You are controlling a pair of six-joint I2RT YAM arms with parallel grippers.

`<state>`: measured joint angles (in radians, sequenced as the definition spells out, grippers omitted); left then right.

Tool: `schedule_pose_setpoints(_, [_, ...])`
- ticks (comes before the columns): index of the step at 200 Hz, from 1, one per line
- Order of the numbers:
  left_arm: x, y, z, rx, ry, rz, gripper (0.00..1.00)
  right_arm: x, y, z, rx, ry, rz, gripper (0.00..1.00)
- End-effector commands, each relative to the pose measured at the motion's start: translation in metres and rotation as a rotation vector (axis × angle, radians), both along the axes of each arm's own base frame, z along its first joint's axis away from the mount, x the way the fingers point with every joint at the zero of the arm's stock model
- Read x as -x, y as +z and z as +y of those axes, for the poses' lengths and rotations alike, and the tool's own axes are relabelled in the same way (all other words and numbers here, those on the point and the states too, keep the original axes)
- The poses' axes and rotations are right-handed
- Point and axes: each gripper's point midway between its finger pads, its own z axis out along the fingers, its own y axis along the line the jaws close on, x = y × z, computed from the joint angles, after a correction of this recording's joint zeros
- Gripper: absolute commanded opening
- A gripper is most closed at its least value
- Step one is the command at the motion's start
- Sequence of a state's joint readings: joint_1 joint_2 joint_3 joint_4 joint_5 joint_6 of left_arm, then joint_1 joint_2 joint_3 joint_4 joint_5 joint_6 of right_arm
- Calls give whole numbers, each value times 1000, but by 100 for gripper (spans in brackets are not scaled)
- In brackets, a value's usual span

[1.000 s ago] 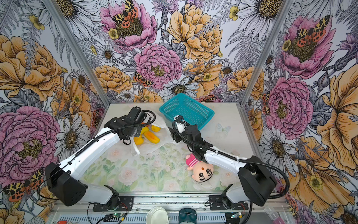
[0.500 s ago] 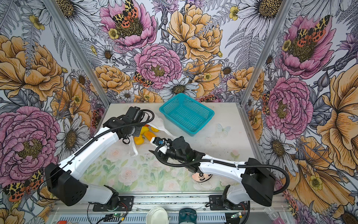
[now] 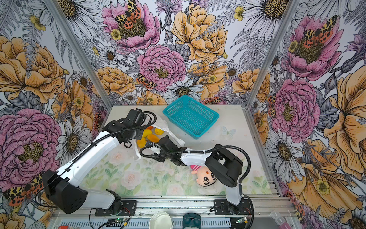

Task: Untie the knot of the plastic bag and take out the fruit
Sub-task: 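Lower the right gripper into the bag and grasp the long yellow mango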

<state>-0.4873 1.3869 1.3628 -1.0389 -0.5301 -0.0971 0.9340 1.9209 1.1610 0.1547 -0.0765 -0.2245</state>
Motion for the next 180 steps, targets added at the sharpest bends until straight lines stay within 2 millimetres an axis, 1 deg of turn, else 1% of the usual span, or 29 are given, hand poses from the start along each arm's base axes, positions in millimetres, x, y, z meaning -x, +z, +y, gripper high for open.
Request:
schedule_pose_setpoints(1, [-1, 6, -1, 28, 1, -30, 0, -24, -13, 3, 51, -70, 56, 71])
schedule_pose_setpoints(17, [-1, 6, -3, 36, -5, -26, 0, -33, -24, 9, 89, -90, 73, 75])
schedule_pose_setpoints(30, [0, 6, -4, 44, -10, -27, 0, -43, -28, 12, 102, -120, 71, 80])
schedule_pose_setpoints(56, [2, 10, -5, 58, -16, -34, 0, -53, -40, 16, 127, -137, 96, 85])
schedule_pose_setpoints(75, [4, 13, -5, 69, -18, -43, 0, -61, -48, 17, 150, -158, 115, 86])
schedule_pose_setpoints(101, [4, 15, -7, 85, -26, -45, 0, -77, -58, 17, 192, -213, 125, 86])
schedule_pose_setpoints(122, [6, 16, -8, 93, -31, -46, 0, -89, -61, 17, 215, -258, 126, 86])
schedule_pose_setpoints(143, [7, 18, -9, 102, -36, -50, 0, -96, -68, 14, 254, -303, 129, 87])
schedule_pose_setpoints(164, [8, 19, -10, 114, -43, -51, 0, -105, -71, 8, 288, -355, 111, 87])
schedule_pose_setpoints(180, [9, 20, -11, 123, -45, -51, 0, -107, -73, 3, 302, -374, 112, 86])
